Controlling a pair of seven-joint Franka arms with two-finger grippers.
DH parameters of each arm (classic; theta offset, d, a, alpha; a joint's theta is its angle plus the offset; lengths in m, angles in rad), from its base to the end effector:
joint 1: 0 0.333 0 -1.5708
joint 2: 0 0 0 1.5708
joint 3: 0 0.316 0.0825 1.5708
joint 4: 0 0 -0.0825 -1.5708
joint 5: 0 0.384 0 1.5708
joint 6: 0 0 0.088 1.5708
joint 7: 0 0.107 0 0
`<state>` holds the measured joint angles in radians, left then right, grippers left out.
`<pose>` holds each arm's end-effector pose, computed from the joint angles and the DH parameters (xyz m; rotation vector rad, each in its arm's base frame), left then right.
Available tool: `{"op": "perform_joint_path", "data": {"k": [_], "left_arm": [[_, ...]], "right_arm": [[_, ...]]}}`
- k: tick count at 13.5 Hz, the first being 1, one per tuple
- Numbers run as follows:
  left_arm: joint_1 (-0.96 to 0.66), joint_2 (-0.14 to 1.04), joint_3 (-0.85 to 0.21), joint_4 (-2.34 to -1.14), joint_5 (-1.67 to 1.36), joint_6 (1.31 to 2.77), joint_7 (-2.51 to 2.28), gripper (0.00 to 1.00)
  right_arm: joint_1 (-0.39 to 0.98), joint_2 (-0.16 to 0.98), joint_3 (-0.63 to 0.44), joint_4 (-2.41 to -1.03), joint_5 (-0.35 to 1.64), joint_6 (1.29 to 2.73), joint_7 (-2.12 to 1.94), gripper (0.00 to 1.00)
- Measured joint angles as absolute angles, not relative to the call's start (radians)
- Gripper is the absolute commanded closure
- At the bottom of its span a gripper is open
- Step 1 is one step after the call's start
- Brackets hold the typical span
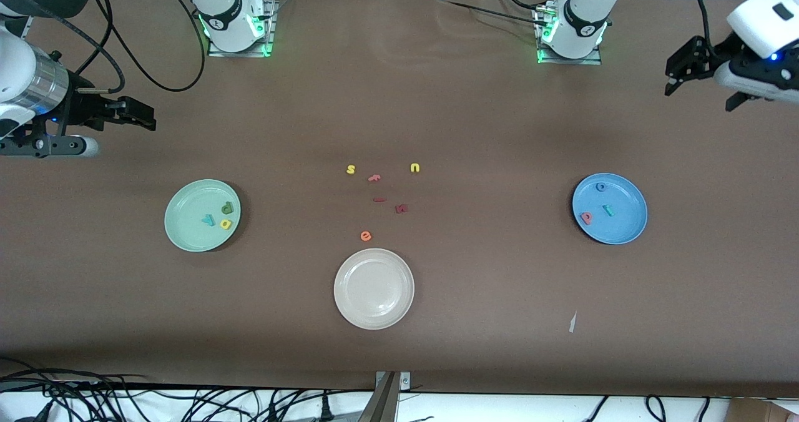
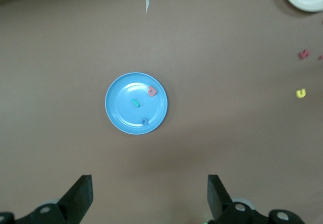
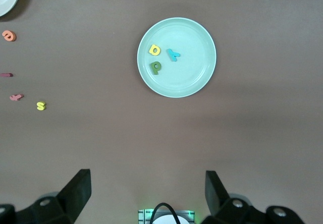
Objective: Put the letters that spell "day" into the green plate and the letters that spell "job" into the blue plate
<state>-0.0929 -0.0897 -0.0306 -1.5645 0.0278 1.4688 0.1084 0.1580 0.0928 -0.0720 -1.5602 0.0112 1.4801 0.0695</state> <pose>0.5119 -0.0612 0.6666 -3.0907 0.3555 0.0090 0.5668 0.0519 0.5703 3.1210 0.0254 -0.2698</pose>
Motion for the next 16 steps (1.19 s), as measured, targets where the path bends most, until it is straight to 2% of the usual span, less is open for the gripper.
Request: {"op": "perform_joint_path", "data": {"k": [4,9,16], "left_arm": [[-0.021,-0.07,-0.138,-1.559,0.028,1.458,-0.079,0.0],[-0.029,0.002,-0.147,-1.487,0.028,1.459,-0.093,0.0],[-0.008,0.011,-0.144,-1.474,0.028,1.453,-0.098,0.0]], "right_arm": [[0.158,0.093,-0.072,-1.56,0.011,1.481,0.07,0.0],[0.158,0.094,-0.072,-1.561,0.011,1.481,0.07,0.0],[0.158,0.094,-0.072,-1.561,0.01,1.481,0.07,0.0]]}}
